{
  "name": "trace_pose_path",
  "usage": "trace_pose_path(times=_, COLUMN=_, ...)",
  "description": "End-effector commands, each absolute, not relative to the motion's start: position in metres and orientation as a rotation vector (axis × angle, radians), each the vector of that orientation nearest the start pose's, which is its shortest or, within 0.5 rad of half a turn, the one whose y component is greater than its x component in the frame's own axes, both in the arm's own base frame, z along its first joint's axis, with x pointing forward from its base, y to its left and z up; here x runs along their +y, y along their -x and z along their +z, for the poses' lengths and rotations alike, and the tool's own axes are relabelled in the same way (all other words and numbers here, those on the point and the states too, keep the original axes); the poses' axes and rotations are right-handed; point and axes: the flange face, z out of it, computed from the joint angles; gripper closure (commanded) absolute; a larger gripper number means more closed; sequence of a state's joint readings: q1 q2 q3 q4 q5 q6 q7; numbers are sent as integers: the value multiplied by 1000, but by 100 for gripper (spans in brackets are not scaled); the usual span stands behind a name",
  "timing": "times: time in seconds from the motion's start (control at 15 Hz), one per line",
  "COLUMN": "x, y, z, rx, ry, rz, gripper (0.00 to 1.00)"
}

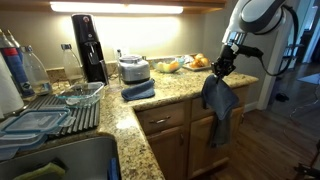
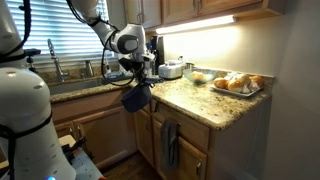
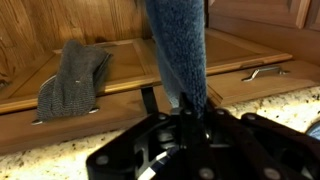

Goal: Pick up the blue cloth on the right side of the counter, hang the cloth on the right drawer

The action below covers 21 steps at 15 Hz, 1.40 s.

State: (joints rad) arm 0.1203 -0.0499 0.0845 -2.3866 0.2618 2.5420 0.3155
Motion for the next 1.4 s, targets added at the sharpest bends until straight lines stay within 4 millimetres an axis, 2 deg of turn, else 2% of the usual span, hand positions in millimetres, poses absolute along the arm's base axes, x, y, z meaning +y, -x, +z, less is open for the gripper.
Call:
trace_pose_path(times=0.0, x=100, y=-499, z=358, rx=453, ry=2888, rz=-221, gripper=89)
trace_pose_path(times=0.13, x=100, y=-499, z=357, rx=452, ry=2889, rz=-219, gripper=89)
trace_pose_path(times=0.2, x=100, y=-499, z=357, rx=452, ry=2889, rz=-219, gripper=94)
trace_pose_path(times=0.27, x=104, y=-494, z=356, rx=394, ry=2908, rz=-227, gripper=94)
trace_pose_path(times=0.6, x=130, y=-450, z=335, rx=52, ry=2963, rz=-90, gripper=95)
trace_pose_path(times=0.8, x=138, y=-435, z=315, rx=-101, ry=2997, rz=-12, gripper=95)
trace_pose_path(times=1.0, x=138, y=-430, z=296, rx=-262, ry=3015, rz=-11, gripper=95)
trace_pose_path(times=1.33, x=126, y=-434, z=271, rx=-559, ry=3037, rz=-121, gripper=95)
